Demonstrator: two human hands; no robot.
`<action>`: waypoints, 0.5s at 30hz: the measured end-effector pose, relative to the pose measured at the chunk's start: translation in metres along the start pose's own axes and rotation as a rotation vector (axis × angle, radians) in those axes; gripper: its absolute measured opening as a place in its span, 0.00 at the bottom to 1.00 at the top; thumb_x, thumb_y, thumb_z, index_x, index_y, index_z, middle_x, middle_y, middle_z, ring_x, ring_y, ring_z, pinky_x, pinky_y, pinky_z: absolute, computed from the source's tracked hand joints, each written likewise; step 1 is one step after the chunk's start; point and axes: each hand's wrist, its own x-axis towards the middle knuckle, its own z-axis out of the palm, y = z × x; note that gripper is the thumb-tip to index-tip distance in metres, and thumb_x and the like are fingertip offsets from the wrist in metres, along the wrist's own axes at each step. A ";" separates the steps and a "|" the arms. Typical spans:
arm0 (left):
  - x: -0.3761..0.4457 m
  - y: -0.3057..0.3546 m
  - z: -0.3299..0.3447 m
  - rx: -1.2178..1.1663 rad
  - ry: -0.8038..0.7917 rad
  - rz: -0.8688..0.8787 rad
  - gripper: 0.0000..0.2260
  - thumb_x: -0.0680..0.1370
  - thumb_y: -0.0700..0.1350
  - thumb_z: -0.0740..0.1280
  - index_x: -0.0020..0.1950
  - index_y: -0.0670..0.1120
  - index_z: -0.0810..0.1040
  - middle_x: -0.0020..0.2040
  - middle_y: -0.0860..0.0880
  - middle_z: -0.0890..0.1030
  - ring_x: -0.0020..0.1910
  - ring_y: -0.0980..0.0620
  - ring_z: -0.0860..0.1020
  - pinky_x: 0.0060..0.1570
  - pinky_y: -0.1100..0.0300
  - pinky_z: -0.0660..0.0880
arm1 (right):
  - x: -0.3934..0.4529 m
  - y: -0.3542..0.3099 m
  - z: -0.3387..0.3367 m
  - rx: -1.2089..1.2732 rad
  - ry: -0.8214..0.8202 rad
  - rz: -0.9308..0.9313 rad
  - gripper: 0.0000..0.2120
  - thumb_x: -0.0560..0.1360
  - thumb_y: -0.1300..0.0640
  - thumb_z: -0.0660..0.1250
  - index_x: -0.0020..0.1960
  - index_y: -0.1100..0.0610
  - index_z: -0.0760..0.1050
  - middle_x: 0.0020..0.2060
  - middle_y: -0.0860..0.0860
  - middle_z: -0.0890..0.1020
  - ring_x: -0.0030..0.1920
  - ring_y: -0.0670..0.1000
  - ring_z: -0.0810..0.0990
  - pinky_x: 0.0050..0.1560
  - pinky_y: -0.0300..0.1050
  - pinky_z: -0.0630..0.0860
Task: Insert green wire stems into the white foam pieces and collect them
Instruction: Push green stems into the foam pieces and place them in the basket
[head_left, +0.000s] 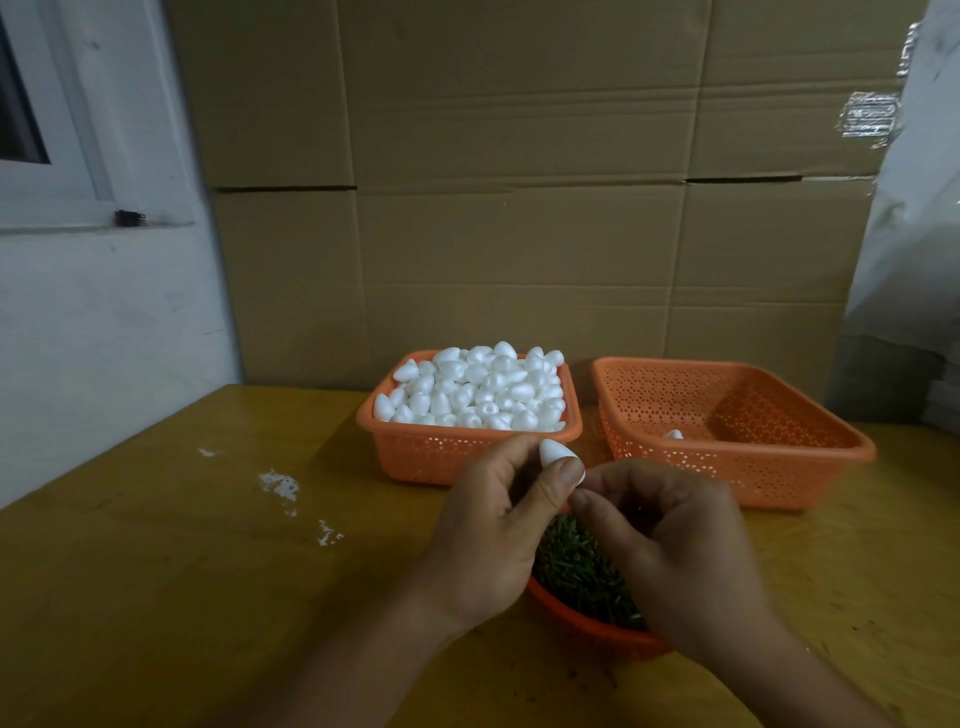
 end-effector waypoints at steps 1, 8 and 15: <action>0.000 0.000 0.000 0.007 -0.001 0.003 0.08 0.82 0.51 0.65 0.43 0.55 0.78 0.33 0.58 0.74 0.34 0.62 0.72 0.37 0.66 0.70 | 0.000 0.000 0.000 -0.005 0.000 -0.003 0.06 0.73 0.56 0.74 0.39 0.47 0.82 0.28 0.47 0.80 0.25 0.46 0.75 0.24 0.39 0.69; -0.001 -0.001 0.001 -0.018 0.006 0.009 0.08 0.81 0.53 0.65 0.43 0.57 0.78 0.35 0.56 0.76 0.36 0.59 0.74 0.38 0.62 0.72 | -0.001 -0.001 0.002 0.023 -0.024 -0.010 0.08 0.74 0.58 0.73 0.43 0.45 0.82 0.29 0.43 0.81 0.26 0.43 0.76 0.26 0.31 0.68; -0.002 -0.003 0.004 -0.057 0.028 -0.032 0.10 0.79 0.58 0.66 0.51 0.54 0.81 0.33 0.56 0.77 0.32 0.59 0.74 0.33 0.66 0.71 | 0.003 0.002 -0.002 0.060 -0.015 0.042 0.09 0.74 0.61 0.74 0.39 0.49 0.83 0.30 0.46 0.83 0.26 0.42 0.77 0.28 0.29 0.68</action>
